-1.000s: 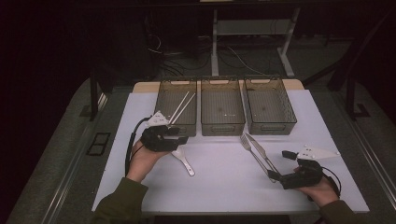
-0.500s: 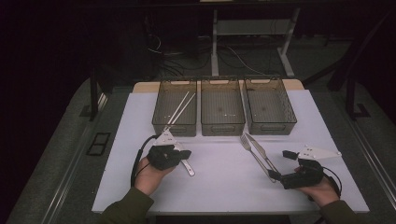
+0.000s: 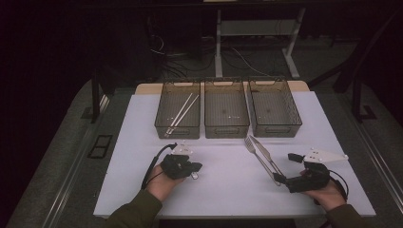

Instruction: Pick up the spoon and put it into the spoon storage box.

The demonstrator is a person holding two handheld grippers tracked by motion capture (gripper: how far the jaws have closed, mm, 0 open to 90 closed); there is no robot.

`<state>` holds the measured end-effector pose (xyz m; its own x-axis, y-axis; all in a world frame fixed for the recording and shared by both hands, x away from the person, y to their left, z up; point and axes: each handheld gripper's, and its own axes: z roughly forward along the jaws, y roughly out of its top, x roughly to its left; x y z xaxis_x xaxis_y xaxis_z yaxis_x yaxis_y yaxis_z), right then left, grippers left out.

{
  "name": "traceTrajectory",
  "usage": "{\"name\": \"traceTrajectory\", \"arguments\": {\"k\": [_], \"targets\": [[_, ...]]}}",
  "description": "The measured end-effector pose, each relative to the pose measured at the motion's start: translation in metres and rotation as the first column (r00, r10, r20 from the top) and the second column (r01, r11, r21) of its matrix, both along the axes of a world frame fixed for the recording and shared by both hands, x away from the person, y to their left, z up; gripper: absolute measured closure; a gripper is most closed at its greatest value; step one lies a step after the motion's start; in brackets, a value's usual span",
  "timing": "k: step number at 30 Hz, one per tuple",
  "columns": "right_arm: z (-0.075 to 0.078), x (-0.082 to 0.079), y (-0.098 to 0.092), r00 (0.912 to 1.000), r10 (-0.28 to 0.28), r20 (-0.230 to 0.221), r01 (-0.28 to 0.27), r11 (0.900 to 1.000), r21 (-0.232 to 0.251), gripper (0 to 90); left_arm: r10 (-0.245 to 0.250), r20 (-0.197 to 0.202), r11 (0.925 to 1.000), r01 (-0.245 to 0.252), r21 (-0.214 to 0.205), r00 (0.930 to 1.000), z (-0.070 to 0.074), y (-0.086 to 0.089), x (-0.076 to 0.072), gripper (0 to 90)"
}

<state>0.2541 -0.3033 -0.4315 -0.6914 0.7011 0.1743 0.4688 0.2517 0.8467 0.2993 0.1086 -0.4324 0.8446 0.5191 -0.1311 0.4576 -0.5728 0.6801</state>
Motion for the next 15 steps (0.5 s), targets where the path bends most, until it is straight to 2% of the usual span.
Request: {"name": "traceTrajectory", "arguments": {"k": [4, 8, 15], "targets": [[0.0003, -0.0004, 0.0000, 1.0000, 0.000, 0.002, 0.000, 1.0000, 0.001, 1.0, -0.017, 0.001, 0.9993, 0.017, 0.033, 0.9998, -0.0038, -0.0029, 0.0011, 88.5], [0.0000, 0.0001, 0.0004, 1.0000, -0.001, -0.002, 0.001, 1.0000, 0.000, 1.0, -0.024, -0.019, 0.9984, 0.025, 0.051, 0.9995, -0.0065, -0.0043, 0.0007, 88.5], [0.0002, -0.0007, -0.0008, 1.0000, -0.006, 0.007, 0.006, 1.0000, 0.001, 1.0, -0.027, -0.043, 0.9979, 0.029, 0.058, 0.9987, -0.0068, -0.0019, -0.0023, 88.5]]}}
